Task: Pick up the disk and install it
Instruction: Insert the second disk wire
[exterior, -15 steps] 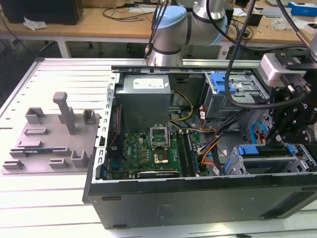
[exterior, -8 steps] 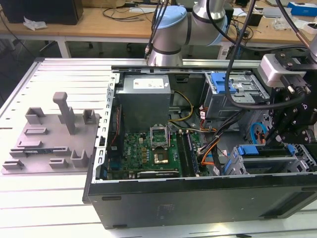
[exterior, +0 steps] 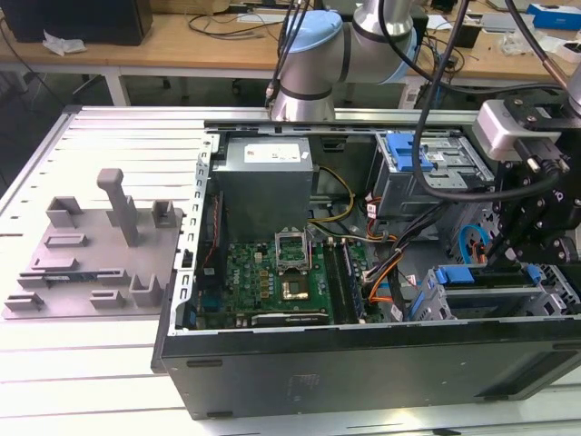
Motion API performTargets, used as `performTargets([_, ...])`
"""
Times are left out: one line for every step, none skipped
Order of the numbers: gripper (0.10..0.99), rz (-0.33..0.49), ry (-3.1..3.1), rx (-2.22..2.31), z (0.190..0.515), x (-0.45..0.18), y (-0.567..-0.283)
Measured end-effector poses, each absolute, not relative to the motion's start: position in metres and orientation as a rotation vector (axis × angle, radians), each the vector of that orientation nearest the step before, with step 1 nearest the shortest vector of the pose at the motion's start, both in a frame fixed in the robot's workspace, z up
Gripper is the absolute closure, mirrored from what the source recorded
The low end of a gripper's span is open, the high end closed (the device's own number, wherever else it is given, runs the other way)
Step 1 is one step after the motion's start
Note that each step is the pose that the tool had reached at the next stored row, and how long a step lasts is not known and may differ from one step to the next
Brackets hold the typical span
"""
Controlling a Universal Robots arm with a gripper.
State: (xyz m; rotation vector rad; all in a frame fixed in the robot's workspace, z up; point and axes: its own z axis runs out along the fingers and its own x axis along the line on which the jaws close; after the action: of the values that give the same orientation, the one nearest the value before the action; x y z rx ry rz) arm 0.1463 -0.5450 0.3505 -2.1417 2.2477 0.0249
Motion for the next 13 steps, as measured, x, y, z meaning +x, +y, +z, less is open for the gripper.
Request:
performTargets([0.925,0.025,2.248,-2.142,0.3505,0.1464,-0.5450])
performTargets([0.925,0.025,2.248,-2.142,0.3502,0.1464,-0.5451])
performTargets([0.925,0.025,2.248,-2.142,0.3498,0.1464,-0.5450])
performTargets([0.925,0.025,2.248,-2.142,0.3494,0.1464,-0.5450])
performTargets([0.925,0.025,2.248,-2.142,0.3492,0.1464,-0.5450])
performTargets([0.925,0.025,2.247,-2.142,0.3487,0.1464,-0.5450])
performTargets([0.925,0.025,2.247,-2.143,0.3482,0.1464,-0.5450])
performTargets([0.925,0.025,2.247,-2.143,0.3479,0.1464,-0.5450])
performTargets([0.925,0.025,2.246,-2.143,0.3475,0.1464,-0.5450])
performTargets([0.925,0.025,2.246,-2.144,0.3468,0.1464,-0.5451])
performTargets([0.925,0.025,2.246,-2.144,0.3465,0.1464,-0.5451])
performTargets([0.925,0.025,2.245,-2.144,0.3462,0.1464,-0.5451])
performTargets([0.925,0.025,2.245,-2.145,0.3458,0.1464,-0.5451])
